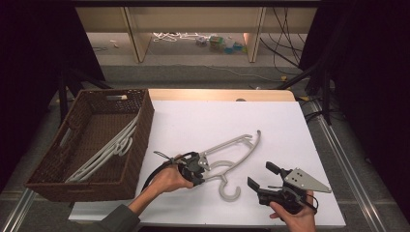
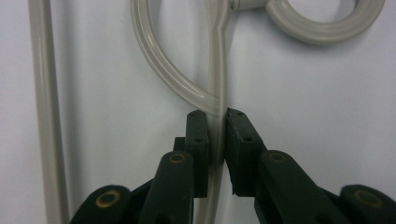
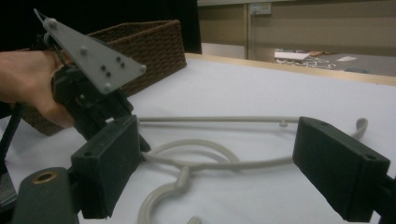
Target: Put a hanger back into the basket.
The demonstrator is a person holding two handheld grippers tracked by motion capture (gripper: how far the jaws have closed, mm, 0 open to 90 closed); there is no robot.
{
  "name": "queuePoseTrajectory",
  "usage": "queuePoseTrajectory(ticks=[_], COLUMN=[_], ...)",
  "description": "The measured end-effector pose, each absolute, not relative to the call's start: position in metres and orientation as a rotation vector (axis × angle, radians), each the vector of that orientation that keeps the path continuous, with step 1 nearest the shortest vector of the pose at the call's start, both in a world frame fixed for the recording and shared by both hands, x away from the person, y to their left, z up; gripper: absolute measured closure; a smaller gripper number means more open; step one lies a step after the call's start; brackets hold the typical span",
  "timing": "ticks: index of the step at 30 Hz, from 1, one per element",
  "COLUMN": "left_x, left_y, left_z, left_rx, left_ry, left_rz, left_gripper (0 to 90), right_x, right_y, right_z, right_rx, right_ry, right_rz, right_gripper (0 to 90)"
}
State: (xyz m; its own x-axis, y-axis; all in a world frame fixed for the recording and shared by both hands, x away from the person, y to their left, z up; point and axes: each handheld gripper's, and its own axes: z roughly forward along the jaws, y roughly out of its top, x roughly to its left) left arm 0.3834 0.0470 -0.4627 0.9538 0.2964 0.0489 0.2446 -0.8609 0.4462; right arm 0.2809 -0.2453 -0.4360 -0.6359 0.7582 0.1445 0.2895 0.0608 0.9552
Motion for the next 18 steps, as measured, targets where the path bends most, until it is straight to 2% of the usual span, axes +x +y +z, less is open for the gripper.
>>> queuePoseTrajectory(ticks=[8, 18], left_x=[0.387, 0.391], left_y=[0.056, 0.072], left_z=[-0.445, -0.419], left_rx=[2.606, 2.476], left_ry=[0.407, 0.472], left_rz=[0.241, 0.234], left_gripper=[81.6, 81.8], right_x=[0.281, 0.281], right_y=[-0.245, -0.246], right_z=[-0.437, -0.437], right_rx=[1.048, 1.043], right_ry=[1.94, 1.937], right_rz=[1.611, 1.593], right_gripper=[15.8, 15.8])
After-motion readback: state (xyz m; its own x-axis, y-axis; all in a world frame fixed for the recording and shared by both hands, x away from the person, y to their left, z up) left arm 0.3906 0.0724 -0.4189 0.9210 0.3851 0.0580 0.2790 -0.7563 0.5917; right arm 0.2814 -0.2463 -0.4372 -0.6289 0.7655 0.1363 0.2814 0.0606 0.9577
